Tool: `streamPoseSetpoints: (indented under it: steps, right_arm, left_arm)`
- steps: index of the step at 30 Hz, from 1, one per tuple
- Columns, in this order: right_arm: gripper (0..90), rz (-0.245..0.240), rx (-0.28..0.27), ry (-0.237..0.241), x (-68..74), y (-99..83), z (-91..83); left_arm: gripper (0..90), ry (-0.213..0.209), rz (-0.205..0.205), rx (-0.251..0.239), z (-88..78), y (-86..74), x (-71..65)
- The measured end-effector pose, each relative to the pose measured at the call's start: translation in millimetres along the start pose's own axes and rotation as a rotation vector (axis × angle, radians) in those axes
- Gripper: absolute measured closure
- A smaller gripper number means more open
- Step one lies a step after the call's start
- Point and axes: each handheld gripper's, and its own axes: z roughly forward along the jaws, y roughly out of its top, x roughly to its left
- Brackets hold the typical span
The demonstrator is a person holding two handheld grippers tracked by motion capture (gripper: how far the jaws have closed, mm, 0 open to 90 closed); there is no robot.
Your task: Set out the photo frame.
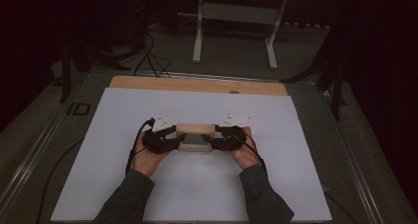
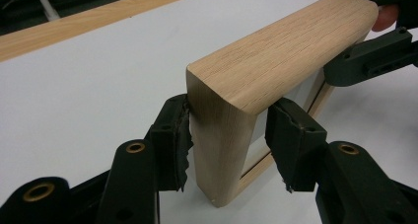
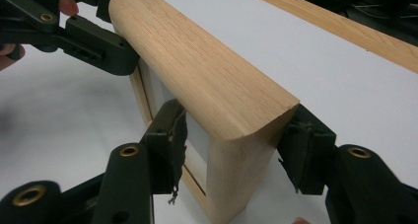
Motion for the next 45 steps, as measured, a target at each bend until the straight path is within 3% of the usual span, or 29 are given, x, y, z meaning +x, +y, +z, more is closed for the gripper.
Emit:
streamPoseSetpoints:
  steps: [9,31,45]
  right_arm:
    - [47.0,0.011,0.012,-0.001,-1.5,-4.6,-0.5]
    - [53.7,0.071,0.076,-0.008,-8.7,-23.6,5.7]
    - [55.9,0.091,0.08,-0.023,-10.0,-25.1,7.1]
  left_arm:
    - [52.8,-0.014,-0.001,0.0,0.4,-3.0,2.1]
    - [55.6,-0.018,-0.008,0.108,22.6,-23.7,6.6]
    - [55.8,-0.025,-0.014,0.105,28.7,-25.0,5.7]
